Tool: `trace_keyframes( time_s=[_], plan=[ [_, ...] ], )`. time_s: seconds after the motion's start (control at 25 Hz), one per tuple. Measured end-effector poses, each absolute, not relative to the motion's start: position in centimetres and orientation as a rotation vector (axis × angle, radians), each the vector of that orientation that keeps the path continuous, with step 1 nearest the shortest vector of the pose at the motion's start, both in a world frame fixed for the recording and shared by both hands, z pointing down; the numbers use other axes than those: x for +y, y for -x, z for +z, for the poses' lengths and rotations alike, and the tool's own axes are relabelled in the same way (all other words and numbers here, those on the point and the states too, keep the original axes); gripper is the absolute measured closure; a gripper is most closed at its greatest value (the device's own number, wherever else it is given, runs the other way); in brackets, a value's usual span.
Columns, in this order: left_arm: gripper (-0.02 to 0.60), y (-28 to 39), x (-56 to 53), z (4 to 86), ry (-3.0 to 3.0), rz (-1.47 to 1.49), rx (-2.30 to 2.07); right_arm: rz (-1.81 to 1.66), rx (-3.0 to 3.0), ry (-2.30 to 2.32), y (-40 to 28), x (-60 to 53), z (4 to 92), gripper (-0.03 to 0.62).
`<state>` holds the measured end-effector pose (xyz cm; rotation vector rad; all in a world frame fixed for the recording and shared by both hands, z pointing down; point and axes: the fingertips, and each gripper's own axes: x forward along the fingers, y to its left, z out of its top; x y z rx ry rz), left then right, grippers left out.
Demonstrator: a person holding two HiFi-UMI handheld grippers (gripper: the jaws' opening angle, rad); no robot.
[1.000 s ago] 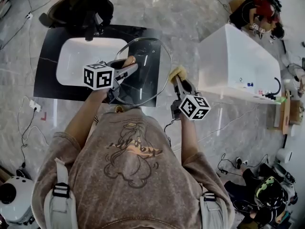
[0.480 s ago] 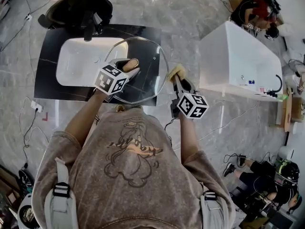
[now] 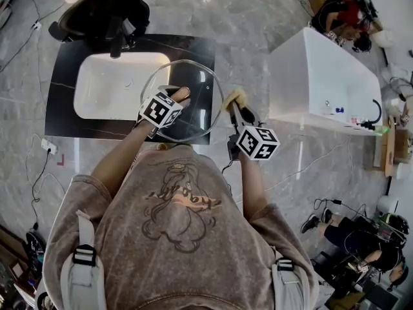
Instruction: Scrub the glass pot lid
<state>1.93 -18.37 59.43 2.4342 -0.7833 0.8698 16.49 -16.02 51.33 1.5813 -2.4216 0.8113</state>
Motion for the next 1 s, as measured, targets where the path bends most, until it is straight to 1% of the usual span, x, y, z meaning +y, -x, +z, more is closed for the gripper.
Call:
trace_keyframes(
  time_s=[0.56, 1.0],
  plan=[
    [0.4, -3.7, -19.3, 64.4, -2.39, 0.999, -0.788, 0.859, -2.424, -1.542, -16.0, -16.0, 52.4, 0.553],
    [0.397, -4.1, -19.2, 64.9, -2.389, 1.06, -0.798, 0.87, -2.423, -1.527, -16.4, -16.0, 52.3, 0.553]
  ],
)
